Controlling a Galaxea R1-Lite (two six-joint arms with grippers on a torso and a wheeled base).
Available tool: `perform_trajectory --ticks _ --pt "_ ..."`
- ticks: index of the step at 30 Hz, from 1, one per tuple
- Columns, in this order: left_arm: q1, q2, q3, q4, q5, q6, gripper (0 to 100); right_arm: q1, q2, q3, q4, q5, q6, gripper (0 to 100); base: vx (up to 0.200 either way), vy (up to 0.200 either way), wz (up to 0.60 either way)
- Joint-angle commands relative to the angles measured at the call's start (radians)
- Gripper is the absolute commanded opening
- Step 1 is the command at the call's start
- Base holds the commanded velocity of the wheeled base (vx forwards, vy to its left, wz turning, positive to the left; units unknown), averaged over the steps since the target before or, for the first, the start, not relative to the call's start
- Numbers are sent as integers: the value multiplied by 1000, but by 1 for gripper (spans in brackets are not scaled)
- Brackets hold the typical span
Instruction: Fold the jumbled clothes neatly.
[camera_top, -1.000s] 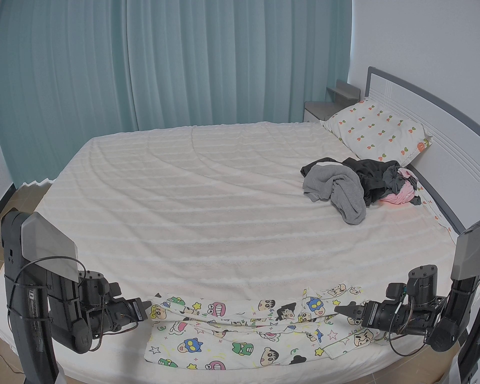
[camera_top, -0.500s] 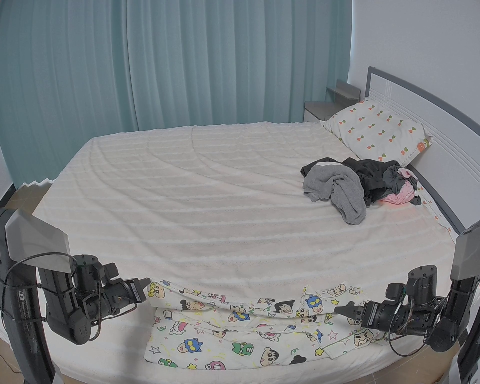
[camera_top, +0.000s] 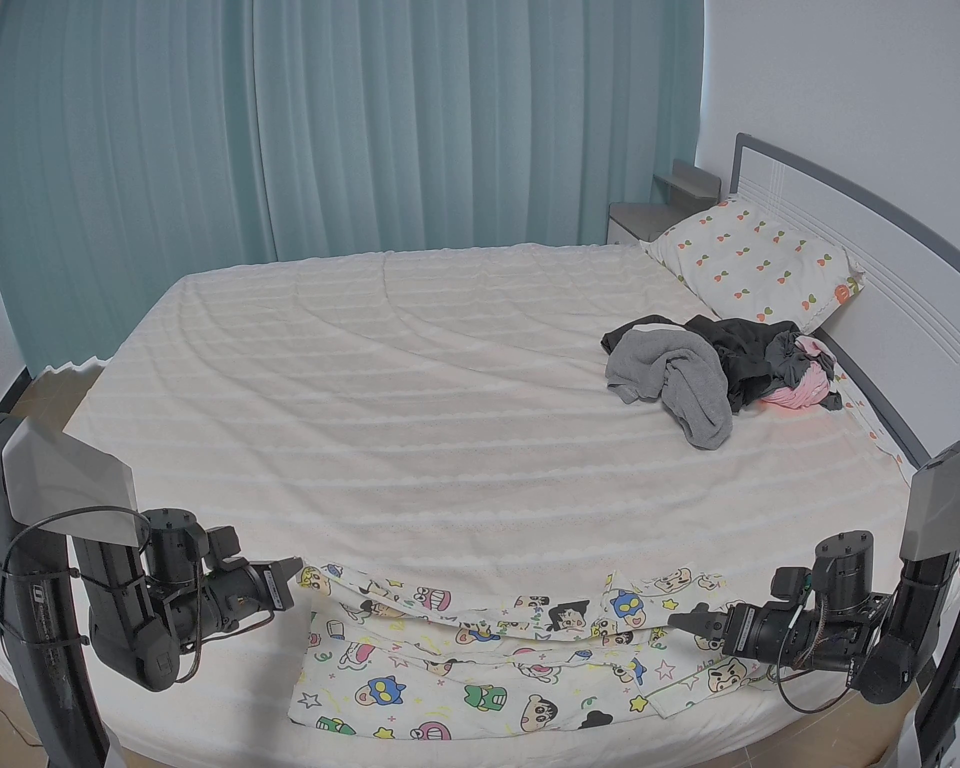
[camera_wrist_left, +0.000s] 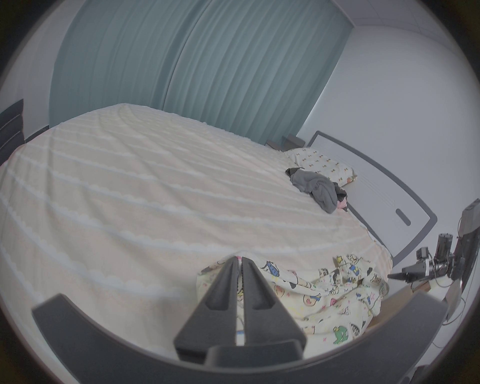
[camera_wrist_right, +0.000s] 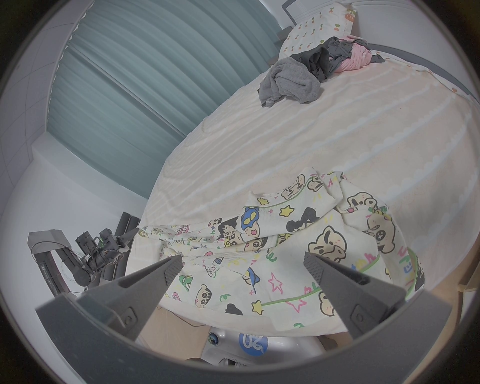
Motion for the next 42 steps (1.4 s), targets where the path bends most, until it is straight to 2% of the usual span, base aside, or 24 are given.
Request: perform_trajectory --ticks 1,9,23,26,27,29,33,36,41,42 --pt "20 31 96 -4 0 72 0 2 0 16 1 0 0 100 0 0 0" --pt "49 108 160 -9 0 218 0 2 -1 16 1 0 0 100 0 0 0" --pt "0 192 173 -9 6 265 0 2 0 16 3 0 2 100 0 0 0" --pt "0 205 168 -7 41 265 0 3 -1 16 7 0 0 100 0 0 0" --pt "0 206 168 -7 50 265 100 3 -1 16 9 0 0 100 0 0 0" --pt "0 223 167 -9 81 259 100 3 -8 16 17 0 0 100 0 0 0" --pt "3 228 170 -9 81 247 100 3 -20 16 17 -3 -1 100 0 0 0" --pt "8 225 208 -13 52 190 100 5 -93 16 20 -8 5 100 0 0 0" --pt "0 192 210 -39 24 46 100 29 -190 16 84 -63 22 100 0 0 0" --pt "-14 151 206 -39 21 -23 100 43 -228 16 133 -91 35 100 0 0 0"
